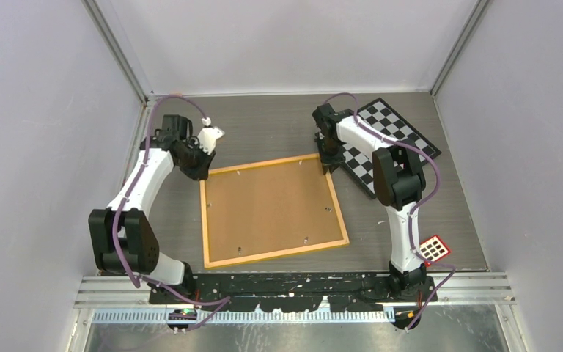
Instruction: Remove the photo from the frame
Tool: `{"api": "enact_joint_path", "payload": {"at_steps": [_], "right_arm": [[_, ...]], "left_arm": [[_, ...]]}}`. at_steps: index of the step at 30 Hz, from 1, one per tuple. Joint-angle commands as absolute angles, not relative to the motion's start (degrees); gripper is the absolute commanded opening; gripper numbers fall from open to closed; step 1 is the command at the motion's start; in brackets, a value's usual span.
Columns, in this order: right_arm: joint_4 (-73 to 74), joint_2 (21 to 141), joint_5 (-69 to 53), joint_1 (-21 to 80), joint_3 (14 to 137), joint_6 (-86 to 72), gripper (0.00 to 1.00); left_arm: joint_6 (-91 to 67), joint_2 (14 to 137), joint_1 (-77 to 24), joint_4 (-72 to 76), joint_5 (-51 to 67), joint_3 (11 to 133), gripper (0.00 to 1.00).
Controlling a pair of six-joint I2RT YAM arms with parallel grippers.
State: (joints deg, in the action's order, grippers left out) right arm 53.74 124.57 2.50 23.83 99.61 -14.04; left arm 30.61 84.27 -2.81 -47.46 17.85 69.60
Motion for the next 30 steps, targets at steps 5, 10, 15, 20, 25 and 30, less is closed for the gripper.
{"api": "enact_joint_path", "payload": {"at_steps": [5, 10, 15, 20, 25, 30], "right_arm": [[50.4, 127.3, 2.9, 22.8, 99.5, -21.5, 0.01], [50.4, 127.5, 3.0, 21.9, 99.8, -23.3, 0.0], [50.0, 126.6, 2.5, 21.5, 98.6, -23.8, 0.01], [49.6, 125.9, 2.3, 21.4, 97.4, -23.8, 0.01], [49.5, 126.0, 2.2, 21.4, 97.0, -23.9, 0.01], [49.4, 126.4, 2.1, 21.4, 97.2, -24.1, 0.0]], "left_arm": [[38.2, 81.0, -6.2, -48.8, 13.4, 63.2, 0.0], [38.6, 81.6, -7.3, -47.1, 11.5, 61.3, 0.0], [40.3, 81.0, -8.7, -46.6, 9.5, 59.3, 0.0], [40.9, 79.6, -9.6, -47.4, 8.4, 57.8, 0.0], [41.0, 78.1, -10.8, -50.3, 9.1, 57.3, 0.0], [39.9, 77.6, -12.0, -52.1, 11.3, 56.3, 0.0]]}}
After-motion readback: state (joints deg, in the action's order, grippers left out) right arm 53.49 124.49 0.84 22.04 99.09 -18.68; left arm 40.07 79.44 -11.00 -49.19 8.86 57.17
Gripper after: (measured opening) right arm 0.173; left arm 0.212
